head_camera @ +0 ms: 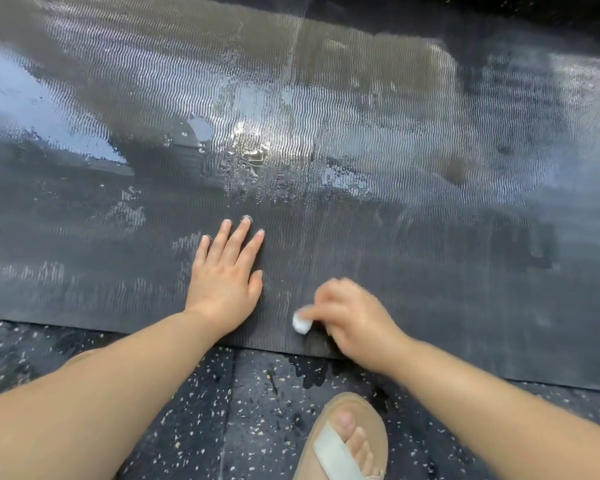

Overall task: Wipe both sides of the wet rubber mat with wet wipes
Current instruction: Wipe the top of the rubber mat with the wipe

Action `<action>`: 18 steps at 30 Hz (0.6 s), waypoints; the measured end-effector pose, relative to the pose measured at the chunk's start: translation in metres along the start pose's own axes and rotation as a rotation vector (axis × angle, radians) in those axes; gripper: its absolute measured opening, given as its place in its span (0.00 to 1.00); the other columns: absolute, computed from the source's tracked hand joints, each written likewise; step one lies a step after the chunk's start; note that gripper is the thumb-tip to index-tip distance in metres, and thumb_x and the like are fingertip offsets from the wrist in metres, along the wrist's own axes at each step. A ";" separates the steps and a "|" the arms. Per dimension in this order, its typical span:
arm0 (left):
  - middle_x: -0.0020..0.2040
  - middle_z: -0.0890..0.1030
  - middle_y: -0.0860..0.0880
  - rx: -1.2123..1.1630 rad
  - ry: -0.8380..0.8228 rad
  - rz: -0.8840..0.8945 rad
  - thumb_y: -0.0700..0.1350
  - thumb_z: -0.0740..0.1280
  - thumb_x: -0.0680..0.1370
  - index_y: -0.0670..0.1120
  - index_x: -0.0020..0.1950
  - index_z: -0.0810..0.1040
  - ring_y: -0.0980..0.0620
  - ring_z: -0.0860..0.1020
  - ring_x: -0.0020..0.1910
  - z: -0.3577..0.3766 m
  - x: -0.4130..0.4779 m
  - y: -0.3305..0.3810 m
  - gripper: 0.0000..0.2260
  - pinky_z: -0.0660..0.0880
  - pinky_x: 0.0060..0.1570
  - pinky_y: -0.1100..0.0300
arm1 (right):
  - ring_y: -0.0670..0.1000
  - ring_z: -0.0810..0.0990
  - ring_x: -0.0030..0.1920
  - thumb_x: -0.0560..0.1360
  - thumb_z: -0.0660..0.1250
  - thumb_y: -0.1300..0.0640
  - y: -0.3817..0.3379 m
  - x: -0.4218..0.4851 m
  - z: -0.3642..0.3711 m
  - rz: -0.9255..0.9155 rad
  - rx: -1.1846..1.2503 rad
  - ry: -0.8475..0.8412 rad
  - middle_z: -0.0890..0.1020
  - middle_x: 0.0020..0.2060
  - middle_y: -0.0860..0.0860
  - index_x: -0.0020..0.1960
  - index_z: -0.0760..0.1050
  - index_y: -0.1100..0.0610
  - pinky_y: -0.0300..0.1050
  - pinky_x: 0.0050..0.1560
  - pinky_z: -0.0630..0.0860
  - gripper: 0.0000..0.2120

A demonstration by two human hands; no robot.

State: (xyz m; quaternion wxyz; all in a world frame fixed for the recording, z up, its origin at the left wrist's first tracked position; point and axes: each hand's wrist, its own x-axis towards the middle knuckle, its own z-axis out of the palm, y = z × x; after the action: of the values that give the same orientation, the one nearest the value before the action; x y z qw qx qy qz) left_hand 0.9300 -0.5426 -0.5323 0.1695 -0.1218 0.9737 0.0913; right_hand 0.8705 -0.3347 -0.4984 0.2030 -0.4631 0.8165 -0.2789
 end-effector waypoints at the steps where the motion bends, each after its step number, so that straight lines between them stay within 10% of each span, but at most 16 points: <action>1: 0.78 0.41 0.52 0.003 -0.003 0.003 0.53 0.52 0.81 0.53 0.78 0.45 0.50 0.39 0.76 -0.001 0.000 0.000 0.27 0.36 0.72 0.52 | 0.58 0.76 0.36 0.67 0.61 0.72 0.009 0.020 -0.011 0.024 0.001 0.060 0.78 0.36 0.55 0.44 0.84 0.55 0.46 0.40 0.71 0.17; 9: 0.78 0.43 0.53 -0.043 -0.041 0.066 0.52 0.56 0.80 0.54 0.78 0.49 0.50 0.41 0.76 -0.008 -0.005 -0.010 0.28 0.38 0.73 0.54 | 0.59 0.72 0.57 0.79 0.58 0.62 0.095 0.160 -0.057 0.523 -0.203 0.376 0.75 0.54 0.56 0.60 0.78 0.53 0.42 0.54 0.64 0.15; 18: 0.69 0.71 0.41 -0.143 0.081 0.030 0.51 0.55 0.76 0.41 0.68 0.73 0.38 0.67 0.69 -0.011 -0.034 -0.009 0.24 0.64 0.67 0.42 | 0.57 0.74 0.33 0.70 0.60 0.67 -0.023 0.010 0.040 0.031 -0.032 0.011 0.78 0.38 0.54 0.45 0.82 0.55 0.50 0.35 0.75 0.14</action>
State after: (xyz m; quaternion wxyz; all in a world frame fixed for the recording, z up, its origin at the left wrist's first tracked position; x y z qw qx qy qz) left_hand 0.9596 -0.5463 -0.5115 0.1193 -0.1227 0.9724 0.1583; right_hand 0.9044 -0.3637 -0.5147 0.1952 -0.4522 0.8289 -0.2653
